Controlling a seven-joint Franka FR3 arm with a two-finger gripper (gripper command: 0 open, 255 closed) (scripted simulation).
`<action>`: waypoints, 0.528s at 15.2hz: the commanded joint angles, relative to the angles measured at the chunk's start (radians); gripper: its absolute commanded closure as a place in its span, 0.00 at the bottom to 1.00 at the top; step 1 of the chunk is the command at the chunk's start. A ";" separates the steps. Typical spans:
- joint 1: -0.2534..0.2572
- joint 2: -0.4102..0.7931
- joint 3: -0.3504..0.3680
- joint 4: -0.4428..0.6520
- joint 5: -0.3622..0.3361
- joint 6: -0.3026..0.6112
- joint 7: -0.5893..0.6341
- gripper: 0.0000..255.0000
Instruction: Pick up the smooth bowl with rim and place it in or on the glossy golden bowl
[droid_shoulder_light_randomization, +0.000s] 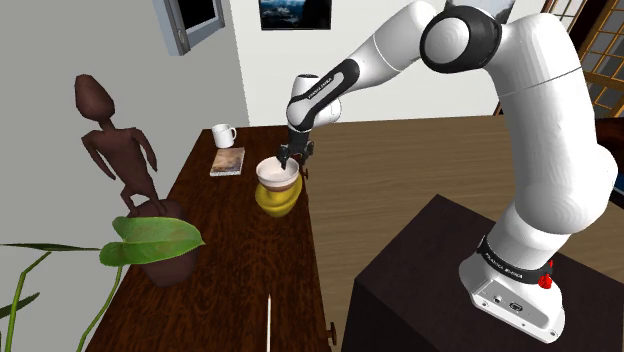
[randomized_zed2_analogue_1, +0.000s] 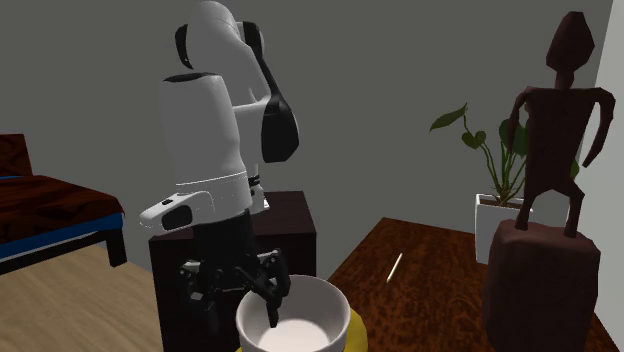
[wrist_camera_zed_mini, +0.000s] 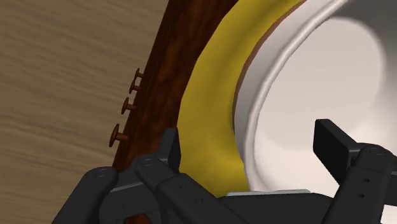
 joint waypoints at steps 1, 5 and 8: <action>0.000 0.000 0.000 0.000 0.000 0.000 0.000 0.00; -0.015 -0.078 0.006 -0.019 0.008 -0.060 -0.005 0.00; -0.019 -0.098 0.007 -0.022 0.010 -0.077 -0.006 0.00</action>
